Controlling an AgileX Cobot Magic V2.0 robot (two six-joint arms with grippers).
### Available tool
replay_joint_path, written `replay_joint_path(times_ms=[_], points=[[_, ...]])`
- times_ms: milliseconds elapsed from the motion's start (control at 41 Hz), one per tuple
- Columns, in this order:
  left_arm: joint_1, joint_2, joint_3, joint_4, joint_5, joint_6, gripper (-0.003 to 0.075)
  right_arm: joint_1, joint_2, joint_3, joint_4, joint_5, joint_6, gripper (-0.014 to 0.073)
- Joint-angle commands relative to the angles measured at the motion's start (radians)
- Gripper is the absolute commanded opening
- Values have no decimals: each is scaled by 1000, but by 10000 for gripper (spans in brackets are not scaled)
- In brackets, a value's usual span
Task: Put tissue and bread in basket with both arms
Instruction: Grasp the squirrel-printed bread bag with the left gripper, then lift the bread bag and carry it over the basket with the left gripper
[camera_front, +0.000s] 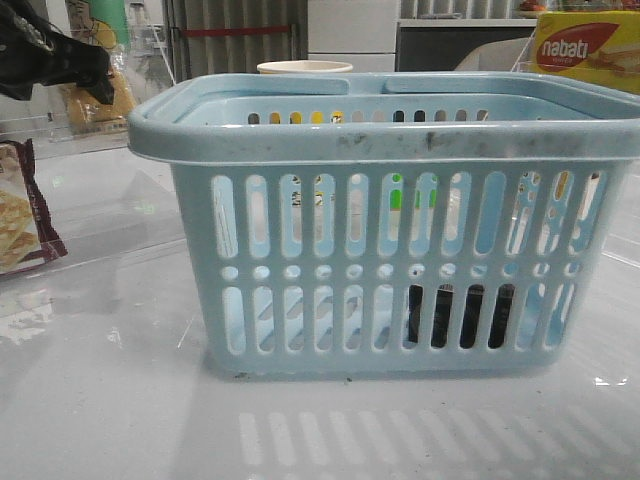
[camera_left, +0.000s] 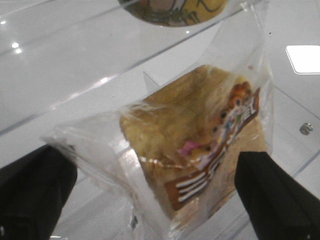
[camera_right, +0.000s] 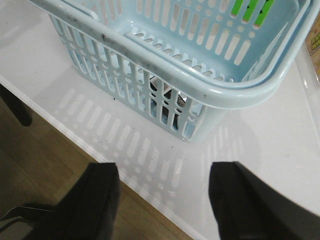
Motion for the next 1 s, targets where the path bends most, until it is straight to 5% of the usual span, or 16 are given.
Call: replay_joint_path(times_ms=[0,244,537,732,976], points=[[4,-47,-38,-11,-92,-10,628,1,2,-24,-3,-68,-4,498],[4,-47,-38,-11,-92,-10,373,1,2,-24,-3,-68,-4,498],[4,-74,-38,-11,-68,-10,176,1,2,-24,-3,-68,-4,498],[-10,-176,-38,-11,1,-10,93,1,2,-24,-3,-68,-4,498],[-45,-352,-39,-11,96,-10,91,1,2,-24,-3,-68,-4,498]])
